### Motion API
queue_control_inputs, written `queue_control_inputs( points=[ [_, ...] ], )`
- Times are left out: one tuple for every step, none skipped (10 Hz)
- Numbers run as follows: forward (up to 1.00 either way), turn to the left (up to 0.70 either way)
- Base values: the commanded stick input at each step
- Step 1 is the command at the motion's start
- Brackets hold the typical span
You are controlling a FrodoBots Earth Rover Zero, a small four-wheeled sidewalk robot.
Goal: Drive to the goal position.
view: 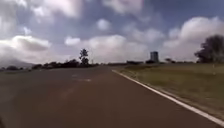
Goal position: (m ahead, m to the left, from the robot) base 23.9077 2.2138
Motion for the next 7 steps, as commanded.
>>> queue_control_inputs(
  points=[
    [1.00,0.00],
    [1.00,0.00],
    [1.00,0.00],
    [1.00,0.00],
    [1.00,0.00],
    [1.00,0.00],
    [1.00,0.00]
  ],
)
